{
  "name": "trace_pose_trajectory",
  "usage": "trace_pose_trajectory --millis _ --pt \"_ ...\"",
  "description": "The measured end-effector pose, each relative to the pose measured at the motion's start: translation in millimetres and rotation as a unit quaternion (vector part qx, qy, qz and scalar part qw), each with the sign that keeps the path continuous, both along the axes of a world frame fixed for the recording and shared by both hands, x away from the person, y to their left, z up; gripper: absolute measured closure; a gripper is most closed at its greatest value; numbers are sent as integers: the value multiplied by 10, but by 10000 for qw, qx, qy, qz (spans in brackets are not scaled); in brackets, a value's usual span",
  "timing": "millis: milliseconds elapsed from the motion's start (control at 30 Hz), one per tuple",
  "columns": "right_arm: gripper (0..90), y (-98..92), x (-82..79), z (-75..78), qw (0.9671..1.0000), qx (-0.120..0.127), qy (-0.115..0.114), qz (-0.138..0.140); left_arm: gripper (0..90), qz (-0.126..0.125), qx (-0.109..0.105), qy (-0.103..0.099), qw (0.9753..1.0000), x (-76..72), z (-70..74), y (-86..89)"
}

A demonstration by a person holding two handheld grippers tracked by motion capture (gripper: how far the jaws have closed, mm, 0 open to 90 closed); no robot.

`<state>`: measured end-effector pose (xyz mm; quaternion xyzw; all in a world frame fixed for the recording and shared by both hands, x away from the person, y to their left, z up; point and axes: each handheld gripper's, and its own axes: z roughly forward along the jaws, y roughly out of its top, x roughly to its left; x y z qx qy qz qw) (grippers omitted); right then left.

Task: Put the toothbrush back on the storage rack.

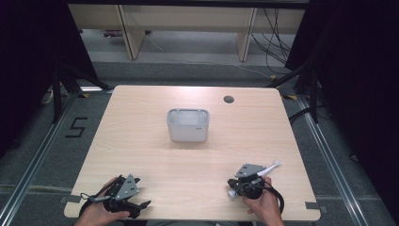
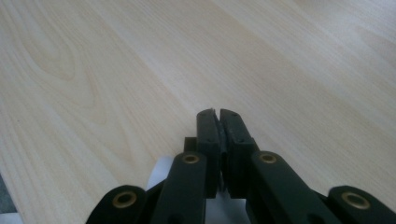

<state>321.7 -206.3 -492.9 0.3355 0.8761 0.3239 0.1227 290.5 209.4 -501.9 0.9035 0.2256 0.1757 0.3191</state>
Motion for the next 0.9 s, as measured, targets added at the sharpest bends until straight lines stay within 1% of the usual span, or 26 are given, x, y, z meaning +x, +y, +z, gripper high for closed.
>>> trace_pose_trajectory --millis 33,67,100,133,200,233,267,333,367,433,467,500,533,567,633,667,700,733,767,800,833,867,900 --pt "876 0 0 0 10000 0 0 0 163 0 0 0 10000 0 0 0" --pt "875 -10 -25 2 10000 31 56 -75 163 0 -22 -2 10000 -6 -1 -5" --pt "875 -20 -21 0 10000 16 -2 8 163 -2 -17 0 10000 -6 -1 -5" --pt "875 -24 -24 1 10000 4 25 21 163 -24 62 -14 10000 3 2 2" --pt "875 -28 -23 -6 10000 6 32 73 163 -4 -14 13 10000 -4 0 -3" --pt "875 -28 -23 -6 10000 6 32 73 163 -4 -14 13 10000 -4 0 -3" --pt "874 -25 -46 -10 10000 16 2 -11 163 4 -14 -7 10000 -7 0 -4" --pt "874 -32 -58 -3 10000 -29 62 34 163 -3 -4 5 10000 -2 -1 -1" --pt "872 -33 -70 1 9999 -6 116 26 163 -3 -4 5 10000 -2 -1 -1" --pt "870 -42 -82 -3 9999 -33 68 65 163 1 -19 -7 10000 -7 0 -5" --pt "868 -37 -91 -13 10000 -7 17 34 163 -1 -17 -6 10000 -6 0 -4" --pt "866 -44 -92 -17 9999 10 20 135 163 0 -9 5 10000 -4 0 -2" --pt "865 -46 -104 -18 9999 -4 28 109 163 -2 -3 5 10000 -1 -2 -1" --pt "865 -61 -110 -8 9999 -59 70 145 163 -2 -3 5 10000 -1 -2 -1" --pt "865 -74 -133 -9 9999 -52 101 115 163 -3 -13 -5 10000 -8 -2 -6" --pt "865 -77 -143 -22 9999 12 31 105 163 -2 -10 6 10000 -6 -2 -5" --pt "865 -89 -151 -16 9999 -20 26 111 163 -21 95 -19 10000 4 3 4" --pt "865 -94 -166 -15 9999 -6 54 93 163 -1 0 14 10000 -3 -1 -2" --pt "864 -105 -172 -15 10000 -31 11 89 163 -1 0 14 10000 -3 -1 -2" --pt "862 -119 -183 -6 9999 -59 85 131 163 1 -3 4 10000 -4 -1 -2" --pt "861 -124 -196 -12 9999 -24 47 111 163 -4 -12 -6 10000 -7 0 -5" --pt "860 -139 -215 4 9998 -87 125 90 163 -3 -2 2 10000 -4 0 -3" --pt "860 -141 -227 -6 10000 -26 91 24 163 -3 -2 2 10000 -4 0 -3"
